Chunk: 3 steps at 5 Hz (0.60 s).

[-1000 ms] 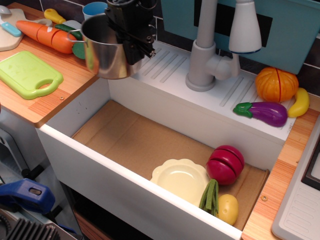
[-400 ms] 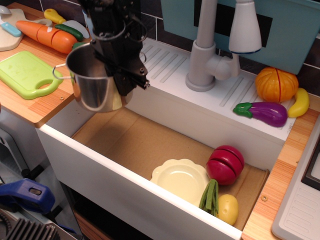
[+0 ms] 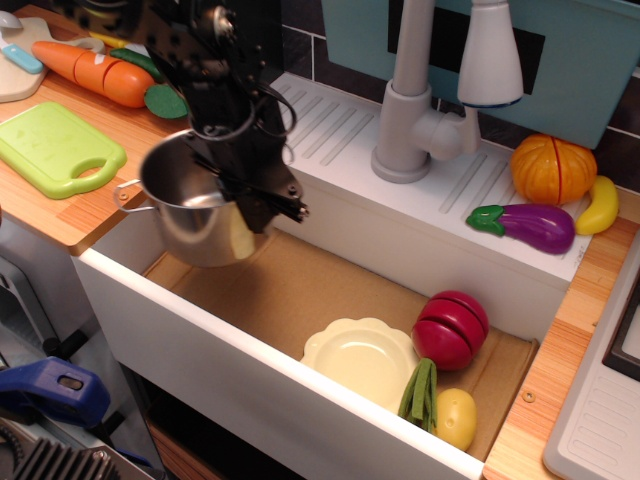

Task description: Put pot or pan in sink

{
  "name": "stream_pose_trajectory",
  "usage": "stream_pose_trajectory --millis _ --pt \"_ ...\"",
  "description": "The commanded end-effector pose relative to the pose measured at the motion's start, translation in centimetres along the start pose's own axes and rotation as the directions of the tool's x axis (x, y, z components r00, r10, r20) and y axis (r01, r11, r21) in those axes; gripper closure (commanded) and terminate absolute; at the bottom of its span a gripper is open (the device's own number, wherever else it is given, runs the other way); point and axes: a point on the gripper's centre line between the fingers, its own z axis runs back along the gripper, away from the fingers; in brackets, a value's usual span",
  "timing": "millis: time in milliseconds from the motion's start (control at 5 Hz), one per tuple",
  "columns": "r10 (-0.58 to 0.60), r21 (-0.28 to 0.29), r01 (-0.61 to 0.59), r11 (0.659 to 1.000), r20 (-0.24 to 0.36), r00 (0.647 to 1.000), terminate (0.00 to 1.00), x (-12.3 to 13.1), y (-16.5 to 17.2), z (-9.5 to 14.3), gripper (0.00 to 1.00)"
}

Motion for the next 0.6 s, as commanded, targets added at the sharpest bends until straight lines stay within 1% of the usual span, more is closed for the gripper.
stream_pose_trajectory --millis 0,200,400 --pt "0.038 -0.052 -0.035 0.998 0.054 0.998 0.0 0.59 0.78 -0.98 0.0" --pt "0.038 -0.052 -0.035 0.998 0.054 0.998 0.0 0.59 0.78 -0.98 0.0" --pt "0.038 -0.052 -0.035 0.998 0.054 0.998 1.0 0.59 0.78 -0.98 0.0"
